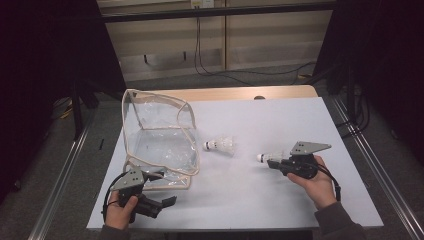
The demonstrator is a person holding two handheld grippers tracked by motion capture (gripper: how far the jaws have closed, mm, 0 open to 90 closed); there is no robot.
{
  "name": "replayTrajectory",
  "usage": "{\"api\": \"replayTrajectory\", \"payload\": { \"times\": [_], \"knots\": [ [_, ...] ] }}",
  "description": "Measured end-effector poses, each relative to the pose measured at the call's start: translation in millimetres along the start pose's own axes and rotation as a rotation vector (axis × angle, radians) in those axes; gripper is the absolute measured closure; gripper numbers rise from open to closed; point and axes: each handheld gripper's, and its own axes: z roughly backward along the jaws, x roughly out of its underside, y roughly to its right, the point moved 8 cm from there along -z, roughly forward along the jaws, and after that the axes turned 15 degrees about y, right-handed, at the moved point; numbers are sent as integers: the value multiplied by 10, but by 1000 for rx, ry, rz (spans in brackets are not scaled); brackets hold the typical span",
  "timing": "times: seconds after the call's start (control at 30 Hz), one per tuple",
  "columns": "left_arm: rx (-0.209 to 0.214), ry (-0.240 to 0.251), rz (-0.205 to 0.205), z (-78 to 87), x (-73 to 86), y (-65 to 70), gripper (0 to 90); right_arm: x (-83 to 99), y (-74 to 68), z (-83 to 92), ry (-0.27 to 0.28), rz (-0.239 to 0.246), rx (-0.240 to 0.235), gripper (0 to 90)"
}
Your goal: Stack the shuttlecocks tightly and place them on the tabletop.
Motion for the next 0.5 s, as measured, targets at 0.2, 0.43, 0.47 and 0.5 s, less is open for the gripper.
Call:
{"api": "replayTrajectory", "payload": {
  "times": [0.2,0.43,0.47,0.5],
  "knots": [
    [0,0,-1,0,0,-1,39,-24,-23,-50,-1,10,2,898],
    [1,2,-1,0,2,-3,39,-35,-12,-102,-1,14,12,898],
    [1,2,-1,0,2,-3,40,-37,-10,-106,-1,11,12,898],
    [0,-1,-2,2,3,-4,40,-39,-9,-111,1,10,12,898]
  ]
}}
